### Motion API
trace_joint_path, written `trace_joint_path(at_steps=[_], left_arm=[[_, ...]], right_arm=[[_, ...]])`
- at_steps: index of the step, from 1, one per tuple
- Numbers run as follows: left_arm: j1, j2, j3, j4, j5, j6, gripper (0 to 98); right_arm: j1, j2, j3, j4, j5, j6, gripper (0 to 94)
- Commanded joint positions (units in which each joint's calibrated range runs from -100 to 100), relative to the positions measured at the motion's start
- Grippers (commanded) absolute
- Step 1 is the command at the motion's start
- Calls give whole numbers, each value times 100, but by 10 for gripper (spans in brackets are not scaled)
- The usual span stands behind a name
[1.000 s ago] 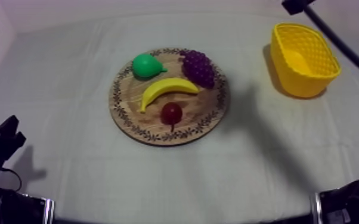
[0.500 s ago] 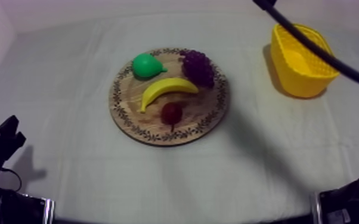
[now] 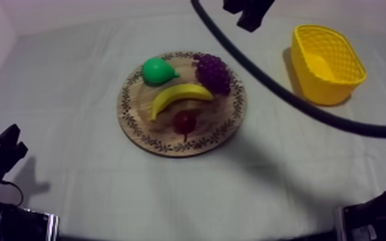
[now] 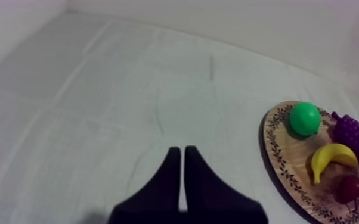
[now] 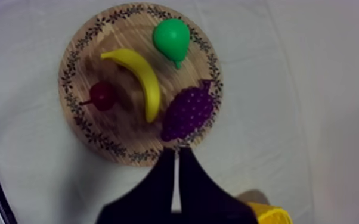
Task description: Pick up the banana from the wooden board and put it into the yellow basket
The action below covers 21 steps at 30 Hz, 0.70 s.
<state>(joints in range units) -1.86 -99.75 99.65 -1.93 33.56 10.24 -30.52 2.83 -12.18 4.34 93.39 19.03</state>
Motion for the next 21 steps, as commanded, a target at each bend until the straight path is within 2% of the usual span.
trace_joint_path(at_steps=[1, 6, 8, 11, 14, 21], left_arm=[[2, 0, 1, 0, -1, -1, 0], [2, 0, 1, 0, -1, -1, 0], [2, 0, 1, 0, -1, -1, 0], [2, 0, 1, 0, -1, -1, 0], [2, 0, 1, 0, -1, -1, 0], [2, 0, 1, 0, -1, -1, 0]], right_arm=[[-2, 57, -45, -9, 39, -9, 5], [9, 164, -126, -21, 97, -16, 43], [21, 190, -170, -31, 115, 2, 123], [44, 219, -224, -58, 140, 65, 296], [50, 255, -255, -82, 146, 137, 409], [43, 372, -316, -147, 165, 241, 492]])
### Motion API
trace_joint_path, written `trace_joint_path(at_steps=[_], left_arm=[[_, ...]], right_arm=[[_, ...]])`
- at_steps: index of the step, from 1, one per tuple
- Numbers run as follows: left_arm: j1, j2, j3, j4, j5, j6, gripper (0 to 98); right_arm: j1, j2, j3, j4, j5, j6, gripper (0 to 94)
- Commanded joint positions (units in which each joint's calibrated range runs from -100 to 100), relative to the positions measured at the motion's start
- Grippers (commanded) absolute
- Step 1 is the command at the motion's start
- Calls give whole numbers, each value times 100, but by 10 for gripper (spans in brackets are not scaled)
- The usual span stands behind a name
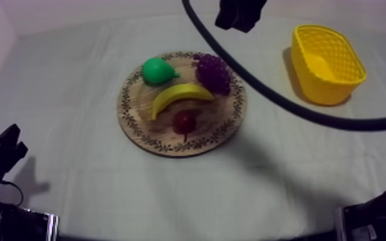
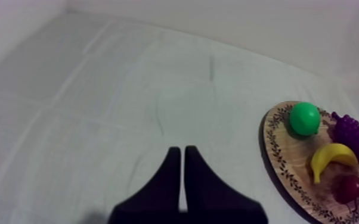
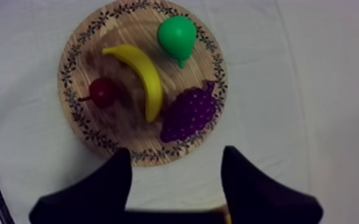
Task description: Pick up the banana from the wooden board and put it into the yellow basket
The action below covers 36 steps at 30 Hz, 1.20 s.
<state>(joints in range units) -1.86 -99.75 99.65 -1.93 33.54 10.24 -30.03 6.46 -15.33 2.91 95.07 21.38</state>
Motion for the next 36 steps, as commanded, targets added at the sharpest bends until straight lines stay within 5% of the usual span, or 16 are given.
trace_joint_path(at_steps=[1, 36], left_arm=[[2, 0, 1, 0, 1, -1, 0], [2, 0, 1, 0, 1, -1, 0]], right_arm=[[-11, 35, -13, -10, -4, 15, 495], [-8, 3680, -1292, -204, -1132, 326, 490]])
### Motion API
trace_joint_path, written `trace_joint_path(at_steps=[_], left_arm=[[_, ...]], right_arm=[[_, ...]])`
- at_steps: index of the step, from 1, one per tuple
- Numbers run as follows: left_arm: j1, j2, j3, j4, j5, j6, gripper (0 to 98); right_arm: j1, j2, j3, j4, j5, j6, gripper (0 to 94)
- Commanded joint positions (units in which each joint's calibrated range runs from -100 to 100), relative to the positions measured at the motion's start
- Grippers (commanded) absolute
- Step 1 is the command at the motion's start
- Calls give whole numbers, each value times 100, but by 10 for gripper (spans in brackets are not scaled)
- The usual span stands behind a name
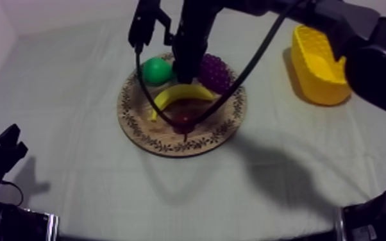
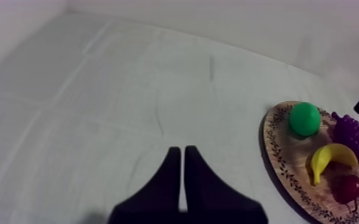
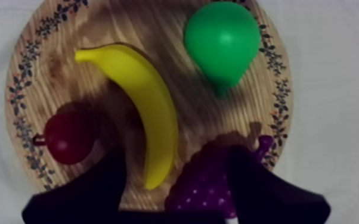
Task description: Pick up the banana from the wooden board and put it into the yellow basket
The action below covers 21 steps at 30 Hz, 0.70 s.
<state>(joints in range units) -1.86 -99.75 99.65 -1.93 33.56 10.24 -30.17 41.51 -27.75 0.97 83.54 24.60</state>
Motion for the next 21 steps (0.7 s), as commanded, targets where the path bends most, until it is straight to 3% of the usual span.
trace_joint_path(at_steps=[1, 21], left_arm=[[2, 0, 1, 0, -2, -1, 0], [2, 0, 1, 0, -2, -1, 0]], right_arm=[[11, 263, -95, -18, 10, 16, 490], [-53, 1194, -537, -171, -22, 151, 479]])
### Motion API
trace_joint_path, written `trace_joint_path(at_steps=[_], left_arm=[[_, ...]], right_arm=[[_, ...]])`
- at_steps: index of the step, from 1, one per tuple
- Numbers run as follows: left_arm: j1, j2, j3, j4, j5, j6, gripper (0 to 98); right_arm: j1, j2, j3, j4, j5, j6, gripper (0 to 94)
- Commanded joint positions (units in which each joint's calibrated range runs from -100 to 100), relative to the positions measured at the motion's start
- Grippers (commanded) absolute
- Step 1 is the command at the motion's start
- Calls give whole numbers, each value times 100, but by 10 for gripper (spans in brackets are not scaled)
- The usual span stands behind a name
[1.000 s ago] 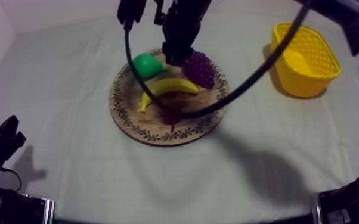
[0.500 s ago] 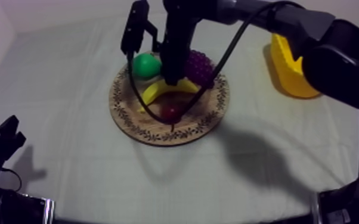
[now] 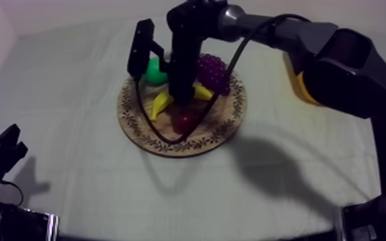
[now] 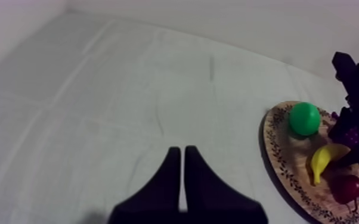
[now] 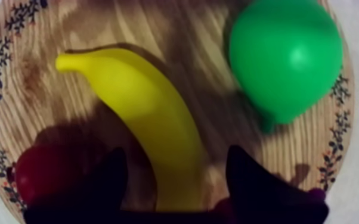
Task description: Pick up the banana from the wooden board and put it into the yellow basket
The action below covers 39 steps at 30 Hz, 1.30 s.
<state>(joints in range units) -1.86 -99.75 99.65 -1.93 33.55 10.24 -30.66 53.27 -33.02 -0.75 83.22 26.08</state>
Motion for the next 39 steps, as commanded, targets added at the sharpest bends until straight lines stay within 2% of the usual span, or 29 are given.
trace_joint_path(at_steps=[1, 7, 10, 14, 18, 26, 31, 39], left_arm=[[2, 0, 1, 0, 0, -1, 0], [2, 0, 1, 0, 0, -1, 0], [2, 0, 1, 0, 0, -1, 0], [2, 0, 1, 0, 0, -1, 0], [2, 0, 1, 0, 0, -1, 0], [2, 0, 1, 0, 0, -1, 0], [2, 0, 1, 0, 0, -1, 0], [2, 0, 1, 0, 0, -1, 0]], right_arm=[[-4, 52, -32, 1, 10, 6, 479], [-4, 243, -165, -14, 9, 21, 457], [0, 323, -245, -24, 5, 17, 360], [11, 409, -365, -23, 13, 0, 159], [34, 283, -343, -28, 68, -6, 74], [206, -895, 153, 1, 263, 22, 54], [391, -2050, 578, 129, 360, -32, 54], [844, -3752, 1362, 489, 125, -546, 61]])
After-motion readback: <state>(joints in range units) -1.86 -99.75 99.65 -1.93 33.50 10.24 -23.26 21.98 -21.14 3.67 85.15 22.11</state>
